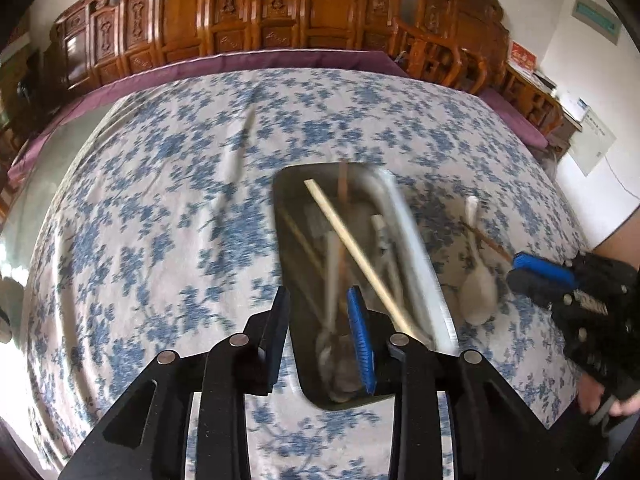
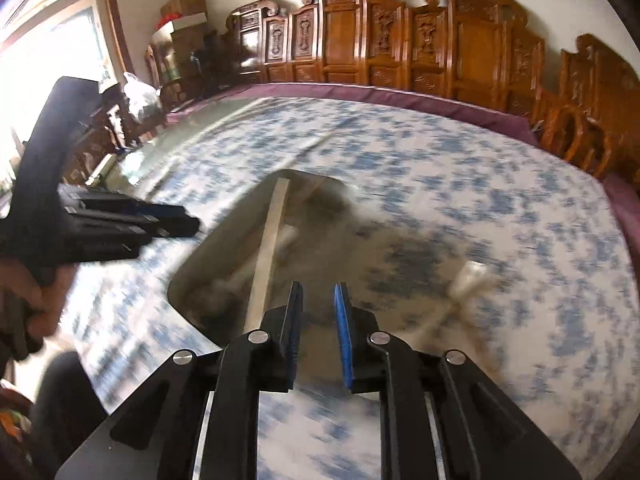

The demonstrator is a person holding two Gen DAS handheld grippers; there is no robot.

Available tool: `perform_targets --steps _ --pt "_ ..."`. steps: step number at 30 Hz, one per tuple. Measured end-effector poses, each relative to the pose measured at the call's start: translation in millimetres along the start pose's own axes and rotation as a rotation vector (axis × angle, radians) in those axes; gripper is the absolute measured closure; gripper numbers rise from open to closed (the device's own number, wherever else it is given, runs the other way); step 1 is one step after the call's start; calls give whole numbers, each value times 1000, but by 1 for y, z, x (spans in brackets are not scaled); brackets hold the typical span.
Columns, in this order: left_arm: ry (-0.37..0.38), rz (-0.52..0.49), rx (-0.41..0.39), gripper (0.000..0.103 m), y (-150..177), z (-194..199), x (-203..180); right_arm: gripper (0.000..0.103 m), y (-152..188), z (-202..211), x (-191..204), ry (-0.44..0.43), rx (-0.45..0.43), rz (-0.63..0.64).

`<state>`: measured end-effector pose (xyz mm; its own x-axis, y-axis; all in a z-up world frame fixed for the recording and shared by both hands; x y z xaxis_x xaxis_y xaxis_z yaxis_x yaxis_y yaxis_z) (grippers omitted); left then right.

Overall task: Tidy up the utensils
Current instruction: 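Open the left tool to drop its chopstick in the tray while the right tool drops its chopstick, then grasp the white ladle spoon with the left tool while the right tool grasps a wooden chopstick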

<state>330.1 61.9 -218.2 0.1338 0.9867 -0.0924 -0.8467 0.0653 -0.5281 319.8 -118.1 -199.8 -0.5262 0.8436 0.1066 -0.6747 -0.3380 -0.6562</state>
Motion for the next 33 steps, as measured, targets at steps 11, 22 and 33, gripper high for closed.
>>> perform_targets --steps 11,22,33 --pt "74 -97 -1 68 -13 -15 -92 72 69 4 -131 137 93 -66" --pt "92 -175 67 67 -11 -56 -157 72 94 -22 -137 82 181 -43" --pt "35 -232 154 67 -10 -97 -186 95 100 -20 -136 93 173 40"
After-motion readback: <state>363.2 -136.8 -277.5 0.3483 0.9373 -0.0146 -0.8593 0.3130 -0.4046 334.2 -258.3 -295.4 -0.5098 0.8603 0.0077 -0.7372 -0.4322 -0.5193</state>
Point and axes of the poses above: each gripper's, at about its wrist camera, not at the fingertips, and z roughly against the way its jaws point, x to its left, y to its underside, the point moved 4 cm from there along -z, roughly the way its jaws point
